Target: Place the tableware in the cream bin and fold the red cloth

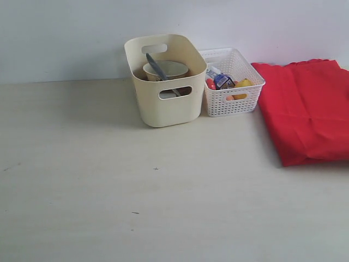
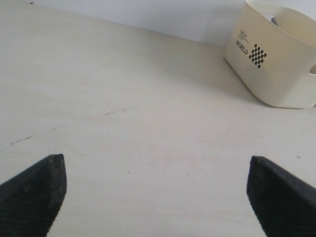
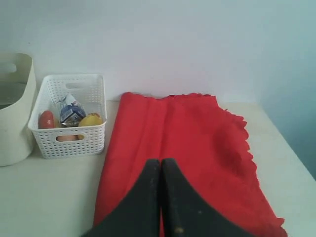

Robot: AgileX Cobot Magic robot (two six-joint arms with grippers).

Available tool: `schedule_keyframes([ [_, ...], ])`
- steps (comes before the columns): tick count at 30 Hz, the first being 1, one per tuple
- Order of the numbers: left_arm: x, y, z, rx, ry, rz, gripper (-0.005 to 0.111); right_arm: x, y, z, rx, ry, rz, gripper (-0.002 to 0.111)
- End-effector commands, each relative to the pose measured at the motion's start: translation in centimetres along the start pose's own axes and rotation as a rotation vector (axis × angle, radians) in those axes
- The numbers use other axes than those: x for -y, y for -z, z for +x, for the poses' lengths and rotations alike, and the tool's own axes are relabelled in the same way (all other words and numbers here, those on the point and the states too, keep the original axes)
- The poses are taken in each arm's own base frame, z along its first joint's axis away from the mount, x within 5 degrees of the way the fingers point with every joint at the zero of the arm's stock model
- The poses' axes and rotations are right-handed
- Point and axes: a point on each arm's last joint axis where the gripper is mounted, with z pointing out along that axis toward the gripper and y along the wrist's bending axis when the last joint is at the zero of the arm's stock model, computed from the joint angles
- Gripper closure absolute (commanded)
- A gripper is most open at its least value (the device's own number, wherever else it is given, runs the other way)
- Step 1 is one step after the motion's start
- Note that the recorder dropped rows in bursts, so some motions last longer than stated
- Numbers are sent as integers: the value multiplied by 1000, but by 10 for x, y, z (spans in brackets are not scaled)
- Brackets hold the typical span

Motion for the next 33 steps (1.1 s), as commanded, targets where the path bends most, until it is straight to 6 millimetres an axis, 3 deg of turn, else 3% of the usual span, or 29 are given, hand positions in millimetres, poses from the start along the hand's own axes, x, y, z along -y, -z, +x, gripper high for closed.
schedule_keyframes([
  [1,1,-3,2,42,1,25,13,-2,-1,1,0,-51,-17,108],
  [11,1,-3,1,50,-3,37,13,-5,-2,2,-15,-133,-51,108],
  [33,1,-3,0,55,-34,27,13,-5,-2,2,-17,-135,-54,108],
])
